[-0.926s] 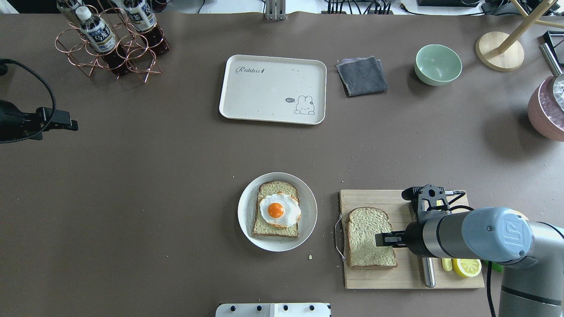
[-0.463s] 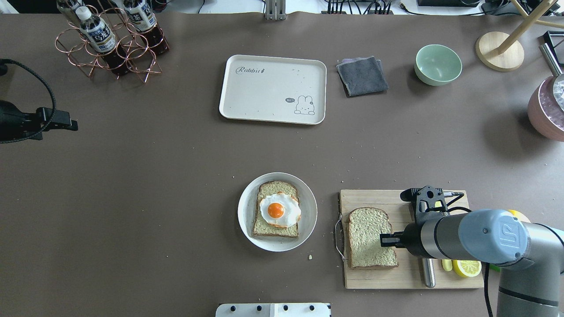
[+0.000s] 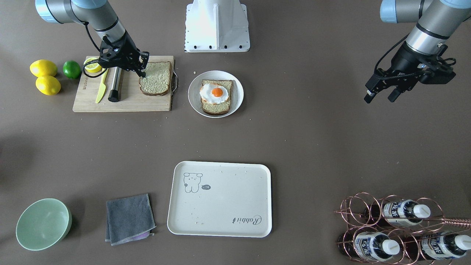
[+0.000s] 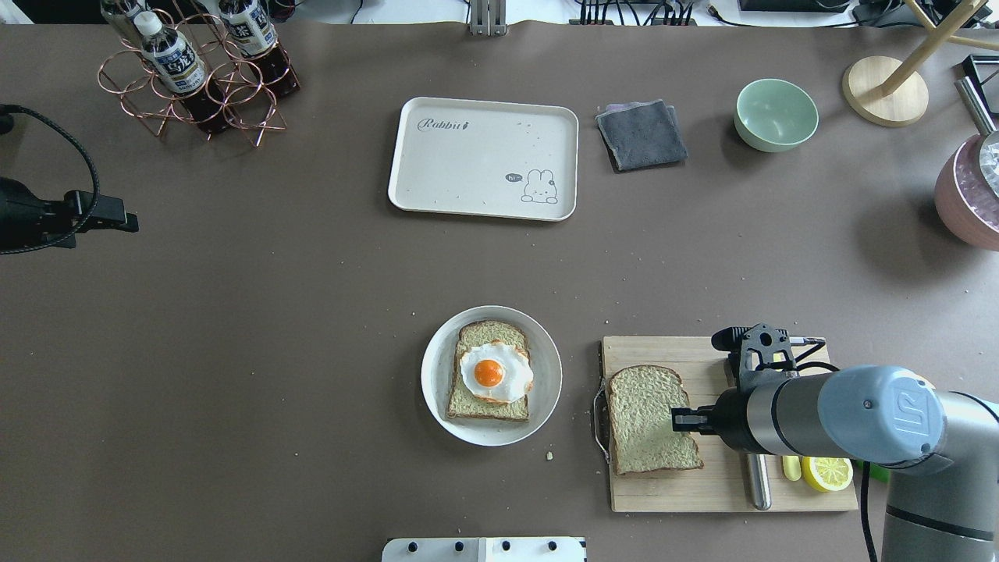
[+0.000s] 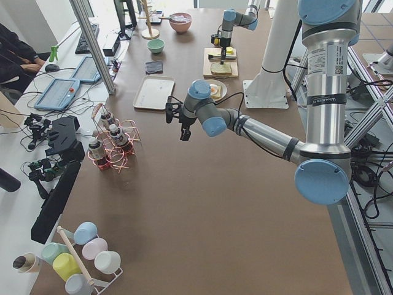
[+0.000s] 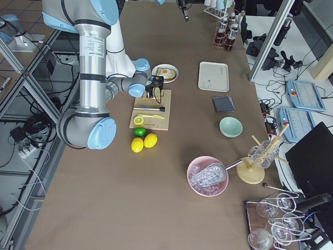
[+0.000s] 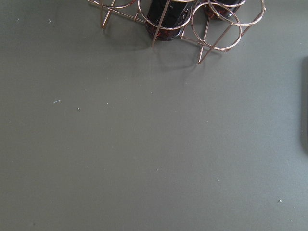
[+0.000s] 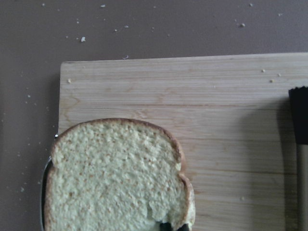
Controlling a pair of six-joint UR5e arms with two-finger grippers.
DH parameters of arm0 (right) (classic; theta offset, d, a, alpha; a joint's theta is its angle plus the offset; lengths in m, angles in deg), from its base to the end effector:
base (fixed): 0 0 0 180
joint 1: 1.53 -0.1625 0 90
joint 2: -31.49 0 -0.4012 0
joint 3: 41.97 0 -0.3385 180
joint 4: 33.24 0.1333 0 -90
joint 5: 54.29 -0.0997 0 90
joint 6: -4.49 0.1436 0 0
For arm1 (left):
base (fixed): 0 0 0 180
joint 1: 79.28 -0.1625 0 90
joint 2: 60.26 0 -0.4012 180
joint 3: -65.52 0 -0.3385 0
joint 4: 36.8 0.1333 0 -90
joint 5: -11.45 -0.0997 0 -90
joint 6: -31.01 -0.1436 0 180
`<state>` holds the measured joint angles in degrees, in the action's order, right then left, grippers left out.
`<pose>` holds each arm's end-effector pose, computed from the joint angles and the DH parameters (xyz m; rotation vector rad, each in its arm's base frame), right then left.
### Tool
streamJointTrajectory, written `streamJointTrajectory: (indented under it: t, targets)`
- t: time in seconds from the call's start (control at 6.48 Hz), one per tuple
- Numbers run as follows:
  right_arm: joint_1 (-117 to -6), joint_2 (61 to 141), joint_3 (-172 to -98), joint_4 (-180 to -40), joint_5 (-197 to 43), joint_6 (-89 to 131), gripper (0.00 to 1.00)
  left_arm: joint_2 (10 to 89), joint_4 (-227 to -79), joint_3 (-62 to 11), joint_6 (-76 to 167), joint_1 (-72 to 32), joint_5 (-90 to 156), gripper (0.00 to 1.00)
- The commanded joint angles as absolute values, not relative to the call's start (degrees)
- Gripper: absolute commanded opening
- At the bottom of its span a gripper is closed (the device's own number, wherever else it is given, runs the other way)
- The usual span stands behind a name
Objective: Make sandwich and place on tray
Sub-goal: 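Grasp the edge of the plain bread slice with the right gripper, then lift the bread slice and carry it over the egg toast on the plate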
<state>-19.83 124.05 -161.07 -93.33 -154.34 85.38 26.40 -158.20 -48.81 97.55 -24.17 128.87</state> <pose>-0.4007 -0.2465 0.4071 0.0764 -0.9926 0.0605 0.2049 -0.4112 0.4406 0.2239 0.9768 -0.2869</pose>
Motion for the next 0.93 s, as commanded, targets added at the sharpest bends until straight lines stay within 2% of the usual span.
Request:
streamJointTrajectory:
  t: [0.0, 0.31, 0.77]
  targets:
    - [-23.74, 124.39, -163.35, -88.04, -159.64, 87.01, 0.00, 26.40, -158.17, -48.65, 97.45, -24.09, 128.87, 0.96]
    - [-26.66, 122.13, -162.48, -79.61, -163.10, 89.63, 0.00, 26.49, -158.17, -48.39, 97.45, -24.09, 128.96, 0.96]
    - [-25.97, 109.41, -156.00, -77.89, -162.58, 93.51, 0.00, 26.31, -158.17, -48.21, 97.45, -23.83, 128.96, 0.96]
